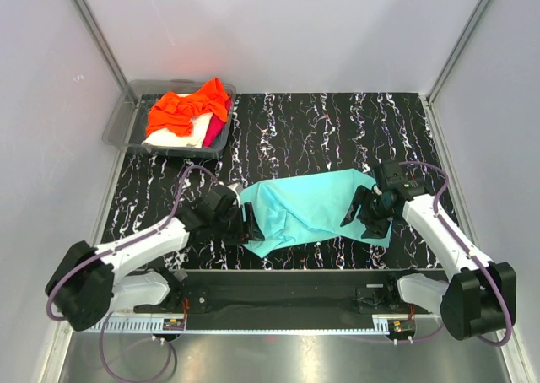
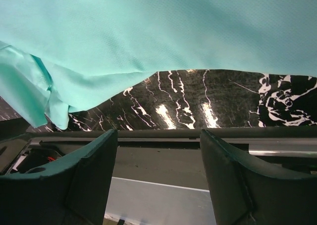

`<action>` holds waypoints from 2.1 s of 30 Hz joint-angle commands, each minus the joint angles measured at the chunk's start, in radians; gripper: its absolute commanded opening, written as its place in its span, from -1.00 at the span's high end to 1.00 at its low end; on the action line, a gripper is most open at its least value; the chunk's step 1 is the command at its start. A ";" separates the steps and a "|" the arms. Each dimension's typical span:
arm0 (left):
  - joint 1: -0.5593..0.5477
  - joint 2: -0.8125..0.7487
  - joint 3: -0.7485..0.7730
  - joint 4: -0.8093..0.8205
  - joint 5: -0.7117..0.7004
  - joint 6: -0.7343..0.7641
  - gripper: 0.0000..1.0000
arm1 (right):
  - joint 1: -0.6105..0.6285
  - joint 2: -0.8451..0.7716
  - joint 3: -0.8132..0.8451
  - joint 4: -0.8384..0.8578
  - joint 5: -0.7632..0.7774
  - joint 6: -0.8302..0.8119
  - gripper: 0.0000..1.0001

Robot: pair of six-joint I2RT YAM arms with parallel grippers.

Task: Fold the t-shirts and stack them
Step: Flatten the tshirt out

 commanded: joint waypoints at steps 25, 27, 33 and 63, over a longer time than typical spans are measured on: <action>0.310 -0.148 0.168 -0.350 -0.155 0.174 -0.51 | -0.015 0.155 0.104 0.060 -0.060 -0.070 -0.48; 0.308 -0.170 0.176 -0.348 -0.115 0.151 -0.60 | -0.015 0.161 0.108 0.060 -0.066 -0.073 -0.48; 0.310 -0.218 0.098 -0.295 -0.013 0.162 -0.56 | -0.015 0.178 0.093 0.076 -0.081 -0.076 -0.49; 0.276 0.026 0.016 -0.108 -0.101 0.212 -0.21 | -0.042 0.370 0.136 0.203 -0.112 -0.087 -0.35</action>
